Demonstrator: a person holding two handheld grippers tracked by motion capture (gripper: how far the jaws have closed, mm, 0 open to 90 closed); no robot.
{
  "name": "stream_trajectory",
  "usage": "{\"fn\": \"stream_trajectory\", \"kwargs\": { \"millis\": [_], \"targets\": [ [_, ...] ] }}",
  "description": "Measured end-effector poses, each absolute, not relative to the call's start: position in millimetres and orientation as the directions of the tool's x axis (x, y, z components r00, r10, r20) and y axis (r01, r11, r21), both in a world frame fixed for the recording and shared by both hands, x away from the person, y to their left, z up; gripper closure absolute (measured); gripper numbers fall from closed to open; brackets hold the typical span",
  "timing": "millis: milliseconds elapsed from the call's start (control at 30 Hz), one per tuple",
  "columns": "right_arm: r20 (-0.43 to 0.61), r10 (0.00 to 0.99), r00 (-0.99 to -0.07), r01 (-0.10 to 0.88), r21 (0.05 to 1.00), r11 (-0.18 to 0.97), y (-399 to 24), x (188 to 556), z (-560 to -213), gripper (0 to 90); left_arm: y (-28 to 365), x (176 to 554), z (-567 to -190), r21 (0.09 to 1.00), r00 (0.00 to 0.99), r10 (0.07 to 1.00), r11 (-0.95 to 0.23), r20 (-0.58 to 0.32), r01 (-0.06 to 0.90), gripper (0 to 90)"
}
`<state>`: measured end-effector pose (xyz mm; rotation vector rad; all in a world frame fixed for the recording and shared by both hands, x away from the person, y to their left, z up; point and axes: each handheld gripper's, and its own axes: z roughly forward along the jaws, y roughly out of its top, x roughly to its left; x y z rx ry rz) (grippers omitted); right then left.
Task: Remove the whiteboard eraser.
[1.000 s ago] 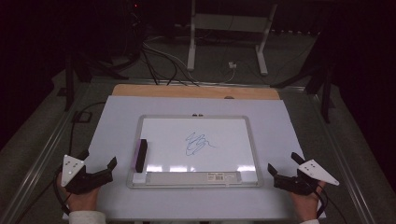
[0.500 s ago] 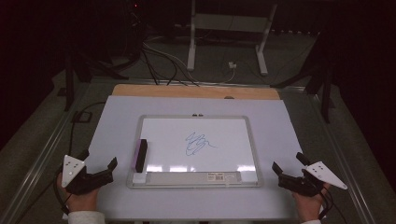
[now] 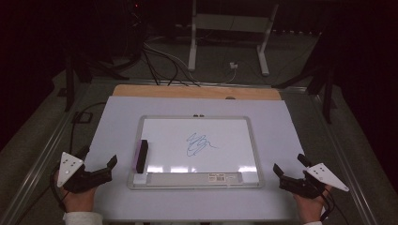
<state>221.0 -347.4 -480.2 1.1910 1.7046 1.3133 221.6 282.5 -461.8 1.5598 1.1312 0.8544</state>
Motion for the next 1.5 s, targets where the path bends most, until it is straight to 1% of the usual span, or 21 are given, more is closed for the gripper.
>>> {"fn": "stream_trajectory", "kwargs": {
  "millis": [200, 300, 500, 667, 800, 1200, 1333, 1500],
  "targets": [
    [0.027, 0.933, -0.360, 0.261, 0.963, 0.073, -346.7, 220.7, -480.2, 0.1, 280.6, 226.0, -457.2, 0.954, 0.322, 0.947, -0.100, 0.003, 0.284, 1.4],
    [0.025, 0.932, -0.362, 0.261, 0.962, 0.075, -346.0, 220.5, -480.1, 0.1, 280.7, 228.6, -455.4, 0.951, 0.323, 0.946, -0.089, -0.012, 0.295, 1.4],
    [0.029, 0.930, -0.366, 0.264, 0.962, 0.074, -345.3, 220.6, -480.4, 0.2, 278.0, 234.7, -453.5, 0.929, 0.316, 0.947, -0.069, -0.054, 0.365, 1.4],
    [0.032, 0.930, -0.366, 0.263, 0.962, 0.070, -345.9, 220.3, -480.0, 0.2, 272.8, 239.1, -453.8, 0.920, 0.331, 0.942, -0.075, -0.061, 0.385, 1.4],
    [0.037, 0.930, -0.366, 0.265, 0.962, 0.066, -346.1, 220.3, -480.0, 0.1, 268.2, 244.3, -454.9, 0.900, 0.345, 0.936, -0.096, -0.062, 0.425, 1.5],
    [0.035, 0.928, -0.370, 0.269, 0.960, 0.071, -345.6, 220.8, -480.4, 0.2, 253.9, 255.2, -464.7, 0.864, 0.358, 0.931, -0.122, -0.071, 0.489, 4.9],
    [0.039, 0.928, -0.369, 0.271, 0.960, 0.068, -345.9, 220.9, -480.4, 0.2, 248.2, 258.3, -466.6, 0.842, 0.364, 0.929, -0.147, -0.062, 0.518, 5.7],
    [0.039, 0.928, -0.370, 0.271, 0.960, 0.068, -345.5, 220.8, -480.5, 0.2, 245.9, 259.6, -468.2, 0.833, 0.368, 0.927, -0.149, -0.070, 0.533, 6.5]
  ]
}}
